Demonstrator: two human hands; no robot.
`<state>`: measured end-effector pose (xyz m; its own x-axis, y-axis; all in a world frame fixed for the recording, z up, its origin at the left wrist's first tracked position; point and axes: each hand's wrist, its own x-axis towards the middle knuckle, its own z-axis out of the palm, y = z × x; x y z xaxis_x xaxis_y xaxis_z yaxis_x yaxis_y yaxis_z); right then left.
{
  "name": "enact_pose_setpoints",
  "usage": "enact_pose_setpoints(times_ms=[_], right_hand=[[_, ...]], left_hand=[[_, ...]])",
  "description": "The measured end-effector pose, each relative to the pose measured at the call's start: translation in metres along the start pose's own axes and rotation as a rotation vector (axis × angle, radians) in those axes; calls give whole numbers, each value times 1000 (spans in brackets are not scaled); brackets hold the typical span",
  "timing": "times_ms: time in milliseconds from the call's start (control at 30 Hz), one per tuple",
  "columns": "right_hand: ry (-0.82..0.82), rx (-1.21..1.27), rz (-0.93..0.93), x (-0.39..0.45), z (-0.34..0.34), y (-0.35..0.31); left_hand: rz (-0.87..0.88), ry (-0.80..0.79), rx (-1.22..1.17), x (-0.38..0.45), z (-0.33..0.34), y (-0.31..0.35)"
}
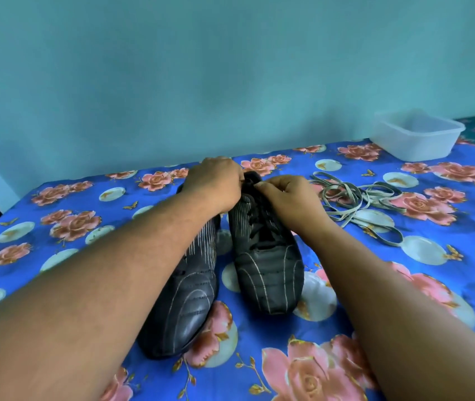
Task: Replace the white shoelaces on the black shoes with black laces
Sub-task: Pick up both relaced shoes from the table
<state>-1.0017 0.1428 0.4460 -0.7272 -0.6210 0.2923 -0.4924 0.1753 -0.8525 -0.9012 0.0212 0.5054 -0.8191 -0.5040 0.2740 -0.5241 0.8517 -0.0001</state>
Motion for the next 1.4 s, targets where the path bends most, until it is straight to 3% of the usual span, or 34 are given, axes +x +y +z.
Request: enact_pose_setpoints(times_ms=[233, 467, 633, 733, 800, 933, 1400], right_hand=[[146, -155, -199, -7, -8, 3], [-26, -199, -168, -15, -10, -15], [-214, -300, -26, -50, -24, -43], [-218, -262, 33, -99, -26, -37], [-192, -228, 47, -126, -25, -32], [-148, -162, 46, -161, -19, -24], [-75, -157, -47, -174, -12, -21]], left_hand=[[-12, 17, -101, -18, -12, -9], [21, 145, -259, -93, -8, -31], [-113, 248, -495, -166, -5, -46], [-222, 267, -561, -212, 6, -48], [-279, 249, -639, -232, 12, -47], [-306, 66, -835, -248, 18, -44], [-338, 156, -672, -215, 24, -10]])
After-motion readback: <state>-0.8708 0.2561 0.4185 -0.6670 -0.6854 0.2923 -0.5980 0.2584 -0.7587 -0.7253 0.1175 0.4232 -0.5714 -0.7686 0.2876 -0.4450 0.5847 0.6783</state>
